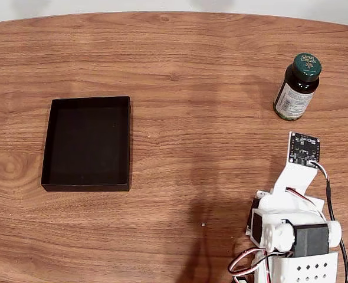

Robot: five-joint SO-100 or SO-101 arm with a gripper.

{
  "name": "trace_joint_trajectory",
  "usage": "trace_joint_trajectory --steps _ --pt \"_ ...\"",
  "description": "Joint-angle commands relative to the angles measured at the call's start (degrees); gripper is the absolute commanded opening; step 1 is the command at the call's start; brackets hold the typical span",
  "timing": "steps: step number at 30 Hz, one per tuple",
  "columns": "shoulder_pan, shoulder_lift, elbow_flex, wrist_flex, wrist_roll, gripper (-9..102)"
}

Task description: Pick up the pill bottle and place it in the black box.

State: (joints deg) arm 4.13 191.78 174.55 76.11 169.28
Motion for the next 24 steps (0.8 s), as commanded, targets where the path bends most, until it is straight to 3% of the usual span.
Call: trace_joint_trajectory --steps 1,11,24 --pt "-0.44 -0.53 -0.97 9.93 1.23 0" --pt "1.23 -0.88 -0.97 7.91 6.94 5" --pt "5.01 -10.55 -1.05 -22.59 7.21 19"
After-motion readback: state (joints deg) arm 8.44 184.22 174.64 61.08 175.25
